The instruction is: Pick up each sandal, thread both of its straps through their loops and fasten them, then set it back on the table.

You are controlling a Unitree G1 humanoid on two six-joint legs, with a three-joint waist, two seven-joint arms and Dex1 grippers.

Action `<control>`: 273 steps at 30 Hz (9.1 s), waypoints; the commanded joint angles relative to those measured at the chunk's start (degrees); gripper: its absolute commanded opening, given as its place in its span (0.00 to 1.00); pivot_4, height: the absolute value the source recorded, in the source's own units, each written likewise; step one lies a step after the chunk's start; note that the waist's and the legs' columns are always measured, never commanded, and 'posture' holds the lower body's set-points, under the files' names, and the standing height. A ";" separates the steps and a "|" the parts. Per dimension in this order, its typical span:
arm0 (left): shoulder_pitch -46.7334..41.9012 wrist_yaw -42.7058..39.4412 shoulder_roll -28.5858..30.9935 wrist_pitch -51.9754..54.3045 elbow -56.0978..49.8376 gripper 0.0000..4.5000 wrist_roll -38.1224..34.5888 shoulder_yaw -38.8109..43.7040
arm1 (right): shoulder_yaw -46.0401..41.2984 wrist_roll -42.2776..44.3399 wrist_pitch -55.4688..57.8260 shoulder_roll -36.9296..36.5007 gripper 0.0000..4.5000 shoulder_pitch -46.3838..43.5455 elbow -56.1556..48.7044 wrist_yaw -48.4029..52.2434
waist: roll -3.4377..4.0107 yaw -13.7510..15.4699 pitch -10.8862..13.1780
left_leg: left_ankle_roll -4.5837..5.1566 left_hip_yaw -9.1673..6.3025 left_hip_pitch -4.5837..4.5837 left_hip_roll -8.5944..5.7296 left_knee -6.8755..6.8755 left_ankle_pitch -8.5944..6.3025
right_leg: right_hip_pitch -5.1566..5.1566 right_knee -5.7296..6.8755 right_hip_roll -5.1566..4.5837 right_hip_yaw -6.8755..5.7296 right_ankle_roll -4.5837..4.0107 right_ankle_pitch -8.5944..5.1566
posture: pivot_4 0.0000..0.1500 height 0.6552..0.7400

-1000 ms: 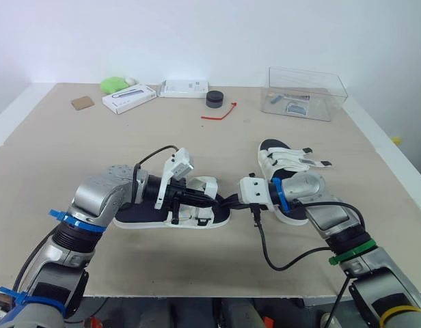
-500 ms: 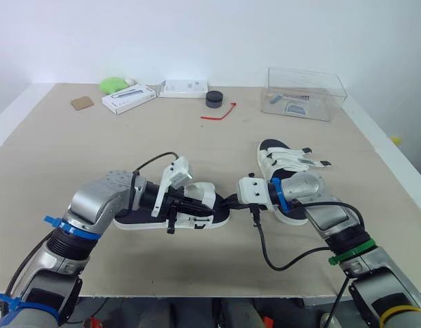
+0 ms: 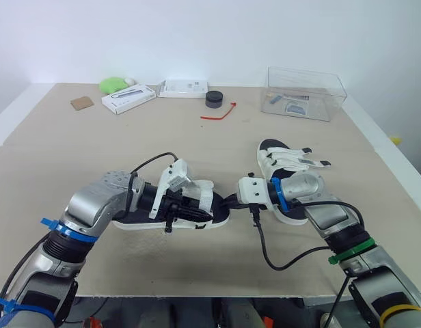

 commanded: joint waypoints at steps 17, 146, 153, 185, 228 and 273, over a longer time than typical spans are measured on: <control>9.72 -5.07 19.29 17.09 -17.68 0.79 -28.54 20.74 | 1.94 -3.97 -1.37 -0.56 0.00 -0.74 5.76 0.98 | -0.14 -0.12 0.12 | -0.01 -0.02 0.03 0.06 0.01 0.01 | 0.00 0.00 0.01 -0.02 -0.08 -0.06 | 1.00 1.00; 42.84 -2.09 15.54 -50.98 -16.60 0.71 13.92 13.50 | 1.79 -4.58 -1.35 -1.36 0.00 -0.32 5.67 2.25 | 0.10 0.19 0.15 | -0.10 0.03 -0.05 0.30 -0.14 0.02 | -0.15 -0.25 -0.09 -0.11 -0.41 -0.02 | 1.00 1.00; 27.08 0.73 9.47 -90.75 1.21 0.71 27.85 11.38 | 1.96 -4.74 -1.91 -0.91 0.00 -0.84 6.36 2.30 | 0.12 0.77 0.15 | -0.08 0.21 -0.11 0.35 -0.13 0.04 | -0.13 -0.26 -0.31 -0.28 -0.45 0.05 | 1.00 1.00; 13.41 3.42 8.88 -60.96 -0.53 0.01 8.65 -5.73 | 1.34 -4.76 -0.65 -1.65 0.00 0.16 4.64 1.63 | 0.14 0.73 0.11 | 0.22 1.23 0.02 0.72 -0.12 -0.09 | -0.22 -0.28 0.04 -0.02 -0.28 0.18 | 1.00 1.00; 10.67 3.02 5.66 -106.05 14.86 0.99 32.58 -10.09 | 1.62 -5.19 -1.70 -1.60 0.00 -0.55 6.21 0.85 | 0.14 0.36 0.08 | 0.22 1.39 0.07 0.66 -0.04 -0.11 | -0.15 -0.28 -0.24 0.14 -0.20 0.26 | 1.00 1.00; -5.91 7.72 -5.76 -6.82 26.64 0.01 -6.62 7.10 | 1.35 -5.28 -1.97 -2.24 0.00 -0.56 5.95 0.54 | 0.07 0.06 0.11 | 0.24 1.07 -0.03 0.61 0.00 -0.08 | -0.14 -0.28 0.23 0.19 0.06 0.35 | 1.00 1.00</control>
